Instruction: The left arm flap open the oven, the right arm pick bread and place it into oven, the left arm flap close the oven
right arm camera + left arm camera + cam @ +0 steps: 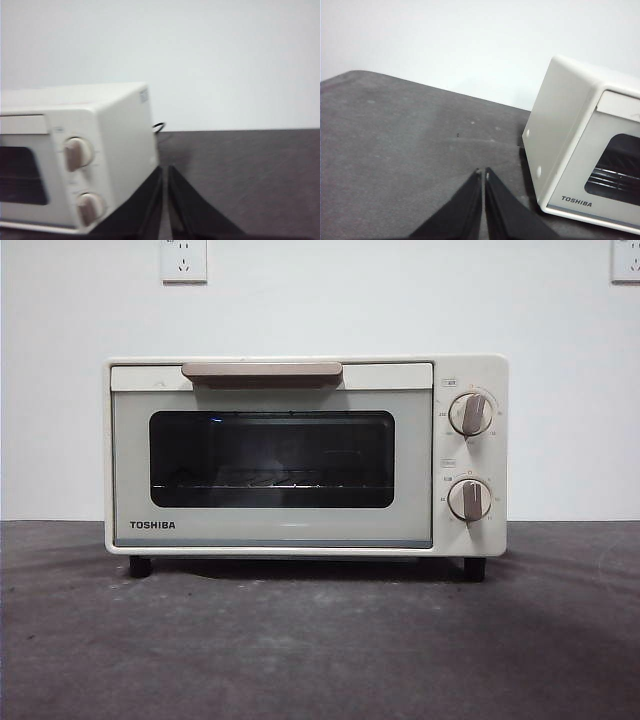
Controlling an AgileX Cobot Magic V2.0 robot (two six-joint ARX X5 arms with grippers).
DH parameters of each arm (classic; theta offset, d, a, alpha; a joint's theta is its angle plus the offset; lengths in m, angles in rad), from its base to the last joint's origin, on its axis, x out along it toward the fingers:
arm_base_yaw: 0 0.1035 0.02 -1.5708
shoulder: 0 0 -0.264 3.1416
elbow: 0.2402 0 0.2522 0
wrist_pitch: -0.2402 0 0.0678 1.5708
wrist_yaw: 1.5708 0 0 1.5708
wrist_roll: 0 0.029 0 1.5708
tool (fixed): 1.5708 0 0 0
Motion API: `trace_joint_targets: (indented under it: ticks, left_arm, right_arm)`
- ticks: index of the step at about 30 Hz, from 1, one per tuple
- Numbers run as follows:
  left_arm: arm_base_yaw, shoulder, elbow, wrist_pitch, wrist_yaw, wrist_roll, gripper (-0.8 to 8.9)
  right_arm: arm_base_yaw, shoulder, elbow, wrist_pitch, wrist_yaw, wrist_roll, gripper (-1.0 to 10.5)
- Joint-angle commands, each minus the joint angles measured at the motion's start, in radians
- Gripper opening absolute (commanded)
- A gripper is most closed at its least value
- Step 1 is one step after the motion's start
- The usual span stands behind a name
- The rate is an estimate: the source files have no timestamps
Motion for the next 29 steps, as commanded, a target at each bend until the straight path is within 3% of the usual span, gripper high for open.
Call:
trace_joint_targets:
  ticks: [1, 5, 9, 14, 17, 21, 24, 29]
  left_arm:
    - [0.001, -0.001, -0.018, 0.017, 0.008, -0.031, 0.19]
    - [0.000, 0.024, 0.030, -0.026, 0.049, -0.114, 0.19]
    - [0.000, 0.100, 0.122, -0.058, 0.069, -0.191, 0.19]
    - [0.000, 0.276, 0.283, -0.058, 0.124, -0.227, 0.19]
    - [-0.005, 0.413, 0.389, -0.076, 0.226, -0.193, 0.19]
    - [-0.019, 0.613, 0.529, -0.177, 0.393, -0.035, 0.18]
    - [-0.032, 0.716, 0.575, -0.213, 0.482, 0.038, 0.19]
    - [-0.065, 0.787, 0.604, -0.241, 0.647, 0.048, 0.18]
  right_arm:
    - [0.004, 0.000, -0.003, 0.003, -0.019, 0.141, 0.1]
    - [0.004, 0.003, 0.050, -0.069, -0.014, 0.280, 0.1]
    - [0.004, 0.071, 0.166, -0.222, 0.010, 0.270, 0.1]
    - [0.004, 0.256, 0.308, -0.271, -0.020, 0.254, 0.1]
    - [0.006, 0.391, 0.392, -0.323, -0.066, 0.245, 0.1]
    - [0.006, 0.572, 0.487, -0.436, -0.175, 0.204, 0.1]
    - [0.006, 0.673, 0.534, -0.517, -0.223, 0.184, 0.1]
    - [0.014, 0.770, 0.609, -0.669, -0.300, 0.166, 0.1]
